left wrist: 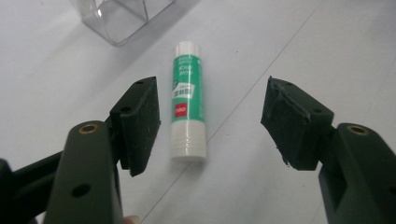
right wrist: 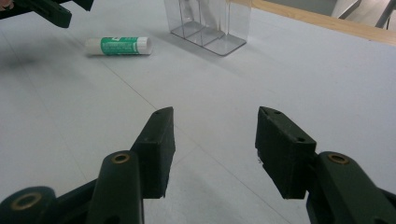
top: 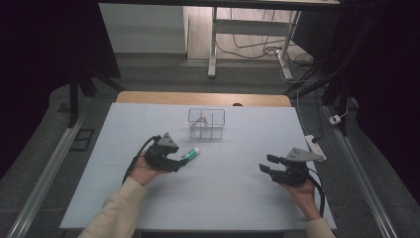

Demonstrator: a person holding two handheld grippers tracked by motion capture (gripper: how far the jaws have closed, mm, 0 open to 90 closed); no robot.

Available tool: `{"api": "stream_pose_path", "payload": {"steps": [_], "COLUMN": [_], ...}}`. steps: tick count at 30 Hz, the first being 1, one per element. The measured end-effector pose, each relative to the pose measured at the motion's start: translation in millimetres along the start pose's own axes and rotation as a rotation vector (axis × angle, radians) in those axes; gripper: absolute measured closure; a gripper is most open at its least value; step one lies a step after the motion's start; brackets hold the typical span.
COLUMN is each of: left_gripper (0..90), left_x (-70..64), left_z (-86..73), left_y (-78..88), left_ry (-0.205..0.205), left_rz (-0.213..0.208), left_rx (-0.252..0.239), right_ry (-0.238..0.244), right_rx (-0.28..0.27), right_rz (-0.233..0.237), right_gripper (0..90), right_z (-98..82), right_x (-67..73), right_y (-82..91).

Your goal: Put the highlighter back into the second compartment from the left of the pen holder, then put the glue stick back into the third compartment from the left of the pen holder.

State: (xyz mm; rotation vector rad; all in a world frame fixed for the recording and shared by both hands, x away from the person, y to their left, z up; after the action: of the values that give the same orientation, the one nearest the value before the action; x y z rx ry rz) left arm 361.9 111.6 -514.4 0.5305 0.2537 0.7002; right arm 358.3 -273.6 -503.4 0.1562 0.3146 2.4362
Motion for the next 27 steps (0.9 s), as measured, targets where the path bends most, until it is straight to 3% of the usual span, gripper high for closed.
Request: {"api": "stream_pose_path", "payload": {"steps": [8,17,21,25,27], "left_gripper": [36.1,36.5,43.9,53.5,59.0], "left_x": [4.0,10.7,14.7,17.3,17.1], "left_z": [-3.0,-9.3,-13.9,-17.9,-17.8], "left_y": [-16.0,-32.9,-38.5,-41.8,-41.8], "left_ry": [-0.009,-0.008,-0.01,0.003,-0.011], "left_rz": [0.006,0.018,0.02,-0.011,-0.005], "left_rx": [0.111,0.201,0.235,0.264,0.27], "right_ry": [0.006,0.0,-0.001,0.005,0.005], "right_rx": [0.01,0.004,0.005,0.004,0.003], "right_rz": [-0.002,-0.006,-0.004,-0.005,-0.004], "right_gripper": [46.6,46.4,46.4,46.3,46.3], "right_z": [-1.6,-1.1,-1.0,-0.6,-0.1], "right_x": [-0.3,-1.7,-1.6,-2.0,-2.1], "right_y": [-0.7,0.3,-0.5,-1.0,-1.1]}}
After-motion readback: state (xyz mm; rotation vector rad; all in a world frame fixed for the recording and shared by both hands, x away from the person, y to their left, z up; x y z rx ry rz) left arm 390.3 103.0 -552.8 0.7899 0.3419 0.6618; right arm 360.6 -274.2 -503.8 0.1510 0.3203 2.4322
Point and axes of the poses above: each handheld gripper's, and its own axes: y roughly backward along the jaws, z roughly out of its top, x roughly to its left, the point moved 4 cm from there along -y, roughly forward along the jaws, and after that the axes turned 14 degrees about -x, right-handed, at the moved point
